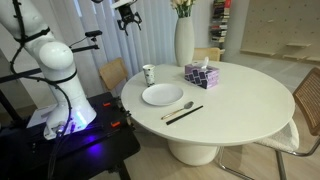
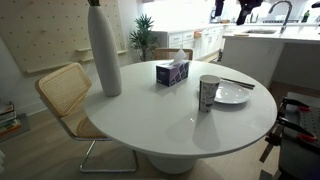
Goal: Move the white cup to the left of the white plate
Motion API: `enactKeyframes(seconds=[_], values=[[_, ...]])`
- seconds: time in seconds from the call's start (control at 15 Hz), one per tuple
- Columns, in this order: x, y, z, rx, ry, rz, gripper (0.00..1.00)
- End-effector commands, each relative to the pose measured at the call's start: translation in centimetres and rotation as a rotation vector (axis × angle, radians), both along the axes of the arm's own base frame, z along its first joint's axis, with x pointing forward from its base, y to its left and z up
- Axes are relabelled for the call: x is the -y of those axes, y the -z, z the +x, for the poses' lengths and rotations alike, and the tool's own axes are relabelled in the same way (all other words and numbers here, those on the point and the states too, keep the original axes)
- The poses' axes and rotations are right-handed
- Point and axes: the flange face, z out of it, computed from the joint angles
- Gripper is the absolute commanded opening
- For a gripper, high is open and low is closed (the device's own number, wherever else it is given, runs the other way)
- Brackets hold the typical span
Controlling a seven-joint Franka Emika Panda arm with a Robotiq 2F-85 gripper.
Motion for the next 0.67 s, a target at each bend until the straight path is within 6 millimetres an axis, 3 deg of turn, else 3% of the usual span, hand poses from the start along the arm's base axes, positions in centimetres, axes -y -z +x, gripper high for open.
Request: enactKeyframes(seconds=[0.0,0.2,0.47,0.53,0.6], values=[[5.0,-3.9,-2.9,0.012,0.141,0.010,1.00],[11.1,-5.9,-4.3,0.019,0.297,0.041,1.00],[18.8,-7.3,-3.0,0.050,0.492,0.131,1.00],[16.9,-7.4,-3.0,0.042,0.407,0.088,1.00],[18.0,-7.5,-2.9,0.042,0.423,0.097,1.00]])
